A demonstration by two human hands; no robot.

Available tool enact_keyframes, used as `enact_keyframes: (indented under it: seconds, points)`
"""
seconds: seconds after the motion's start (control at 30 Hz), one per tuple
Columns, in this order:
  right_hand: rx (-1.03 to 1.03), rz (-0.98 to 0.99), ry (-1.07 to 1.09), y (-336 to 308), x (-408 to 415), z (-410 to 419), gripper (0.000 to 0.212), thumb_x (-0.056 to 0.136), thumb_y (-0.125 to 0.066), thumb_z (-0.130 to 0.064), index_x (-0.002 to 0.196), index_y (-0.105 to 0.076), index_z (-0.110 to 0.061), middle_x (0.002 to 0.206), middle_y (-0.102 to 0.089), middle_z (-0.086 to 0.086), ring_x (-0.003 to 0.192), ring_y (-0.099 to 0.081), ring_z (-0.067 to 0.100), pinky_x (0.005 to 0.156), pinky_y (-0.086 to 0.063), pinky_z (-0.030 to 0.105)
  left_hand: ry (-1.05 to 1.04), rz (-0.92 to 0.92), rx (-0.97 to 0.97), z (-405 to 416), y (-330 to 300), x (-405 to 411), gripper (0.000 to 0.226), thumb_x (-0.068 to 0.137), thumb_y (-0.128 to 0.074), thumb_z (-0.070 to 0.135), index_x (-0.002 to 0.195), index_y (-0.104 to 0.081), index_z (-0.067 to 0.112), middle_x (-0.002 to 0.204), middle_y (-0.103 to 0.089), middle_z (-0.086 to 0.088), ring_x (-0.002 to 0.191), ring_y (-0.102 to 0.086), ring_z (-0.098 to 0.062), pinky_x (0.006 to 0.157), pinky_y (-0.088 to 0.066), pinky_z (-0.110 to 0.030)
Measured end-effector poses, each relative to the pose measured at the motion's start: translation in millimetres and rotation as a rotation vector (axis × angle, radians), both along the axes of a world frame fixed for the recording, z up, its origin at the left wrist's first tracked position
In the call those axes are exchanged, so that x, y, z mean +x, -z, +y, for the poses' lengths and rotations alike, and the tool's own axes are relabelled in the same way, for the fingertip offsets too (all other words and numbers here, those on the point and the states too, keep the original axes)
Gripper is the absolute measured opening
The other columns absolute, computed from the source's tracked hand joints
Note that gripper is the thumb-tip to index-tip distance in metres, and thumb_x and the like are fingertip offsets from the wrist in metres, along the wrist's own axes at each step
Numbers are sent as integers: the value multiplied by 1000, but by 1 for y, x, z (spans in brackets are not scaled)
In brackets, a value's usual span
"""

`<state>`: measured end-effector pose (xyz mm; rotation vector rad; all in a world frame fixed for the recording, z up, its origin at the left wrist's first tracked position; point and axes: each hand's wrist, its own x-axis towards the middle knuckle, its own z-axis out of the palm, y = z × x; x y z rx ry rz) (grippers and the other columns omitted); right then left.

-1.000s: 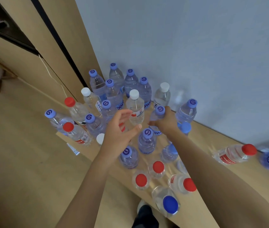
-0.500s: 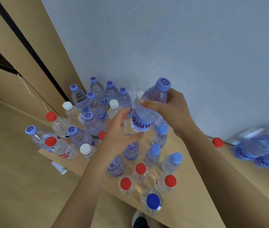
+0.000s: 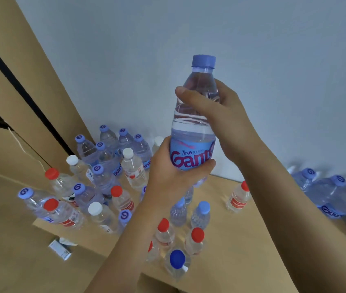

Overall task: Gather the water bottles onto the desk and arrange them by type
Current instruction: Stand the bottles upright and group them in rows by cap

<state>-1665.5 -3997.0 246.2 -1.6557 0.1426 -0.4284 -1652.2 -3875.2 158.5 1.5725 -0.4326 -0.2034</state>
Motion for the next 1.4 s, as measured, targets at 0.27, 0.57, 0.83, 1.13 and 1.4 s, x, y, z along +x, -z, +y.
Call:
enact_keyframes:
  seconds: [0.27, 0.57, 0.83, 1.13, 1.4]
  points:
    - [220, -13, -119, -3, -20, -15, 17, 89, -67, -29, 98, -64, -15, 100, -72, 11, 92, -71, 29, 84, -58, 43, 253, 122, -40, 6, -18, -23, 45, 57, -88, 32, 98, -70, 29, 90, -75, 3, 85, -73, -14, 69, -57, -22]
    - [283, -38, -50, 5, -36, -34, 14, 91, -64, -25, 98, -64, -13, 96, -71, 9, 85, -70, 24, 79, -59, 37, 342, 116, 13, -9, -19, -35, 48, 48, -86, 43, 92, -70, 33, 86, -74, 12, 82, -72, -4, 64, -54, -14]
    - [251, 16, 109, 28, -69, -79, 24, 92, -64, -30, 107, -62, -11, 104, -70, 13, 91, -72, 26, 80, -59, 37, 437, 173, 48, -57, -3, -57, 52, 49, -87, 36, 96, -66, 29, 80, -74, 14, 75, -71, 0, 60, -52, -12]
    - [277, 113, 326, 74, -136, -154, 13, 94, -63, -26, 100, -64, -15, 94, -70, 6, 86, -70, 22, 77, -57, 35, 625, 255, 130, -141, 45, -101, 36, 70, -85, 4, 86, -72, 33, 81, -75, 9, 73, -71, -4, 60, -52, -14]
    - [163, 262, 416, 125, -201, -226, 18, 96, -62, -24, 109, -64, -12, 111, -69, 11, 103, -68, 27, 97, -53, 46, 836, 305, 255, -209, 97, -139, 44, 77, -78, -6, 112, -52, -2, 74, -65, -5, 59, -59, -17, 56, -48, -27]
